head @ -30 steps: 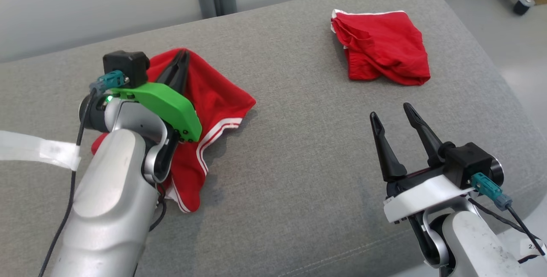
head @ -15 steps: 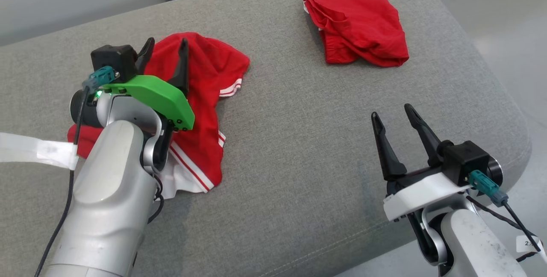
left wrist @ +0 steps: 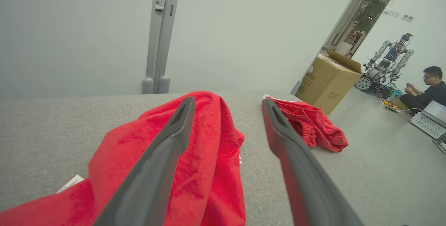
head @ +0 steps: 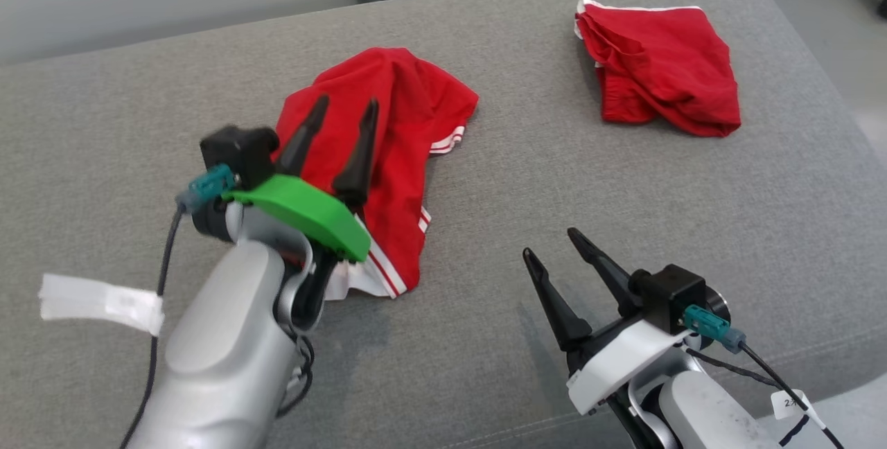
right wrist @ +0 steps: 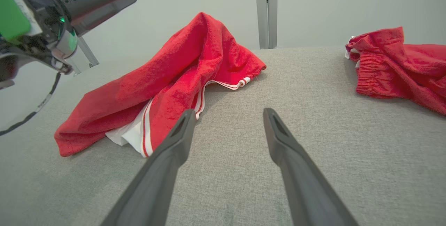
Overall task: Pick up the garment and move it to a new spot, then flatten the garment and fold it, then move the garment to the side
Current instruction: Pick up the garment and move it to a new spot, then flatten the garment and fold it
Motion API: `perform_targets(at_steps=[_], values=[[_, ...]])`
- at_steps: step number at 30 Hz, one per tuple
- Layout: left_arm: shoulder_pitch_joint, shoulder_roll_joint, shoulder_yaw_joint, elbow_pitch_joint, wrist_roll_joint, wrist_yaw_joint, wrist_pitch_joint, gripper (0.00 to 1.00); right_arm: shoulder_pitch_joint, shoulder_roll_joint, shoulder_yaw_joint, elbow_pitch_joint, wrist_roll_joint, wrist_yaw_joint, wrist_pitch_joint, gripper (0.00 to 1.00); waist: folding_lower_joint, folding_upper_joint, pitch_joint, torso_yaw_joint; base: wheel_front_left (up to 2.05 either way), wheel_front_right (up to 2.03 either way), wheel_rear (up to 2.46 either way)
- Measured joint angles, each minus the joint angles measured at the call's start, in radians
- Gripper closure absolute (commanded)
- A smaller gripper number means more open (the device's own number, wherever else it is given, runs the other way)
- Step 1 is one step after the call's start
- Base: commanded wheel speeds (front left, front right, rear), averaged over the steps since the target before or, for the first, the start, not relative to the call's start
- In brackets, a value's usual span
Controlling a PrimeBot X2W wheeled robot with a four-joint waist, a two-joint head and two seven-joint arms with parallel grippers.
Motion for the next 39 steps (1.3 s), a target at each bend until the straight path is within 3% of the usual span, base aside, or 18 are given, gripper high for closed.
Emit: perform_targets(at_steps=[6,15,22,29,39], values=[[0.129,0.001,-0.03,-0.008,-0.025,0.003,-0.012,0.0,0.004,0.019,0.008,0.057,0.055,0.025,0.0,0.0,0.0,0.0,-0.024,0.062,0.0,0.0,0.0],[0.259,0.007,-0.023,-0.087,-0.044,0.06,-0.027,0.0,0.011,0.039,0.055,0.152,0.105,0.047,0.002,0.0,0.0,0.0,-0.067,0.18,0.0,0.0,0.0],[0.333,0.009,-0.022,-0.184,-0.058,0.099,-0.028,0.0,-0.05,0.026,0.115,0.24,0.014,0.058,0.012,0.0,0.0,-0.0001,-0.084,0.277,0.0,0.0,0.0],[0.362,0.015,-0.023,-0.274,-0.061,0.116,-0.028,0.0,-0.134,-0.04,0.143,0.339,-0.09,0.057,0.043,0.0,0.0,0.0,-0.085,0.374,0.0,0.0,0.0],[0.394,0.016,-0.035,-0.359,-0.068,0.118,-0.028,0.0,-0.204,-0.058,0.14,0.425,-0.109,0.055,0.049,0.0,0.0,-0.0001,-0.06,0.503,0.0,0.0,0.0]])
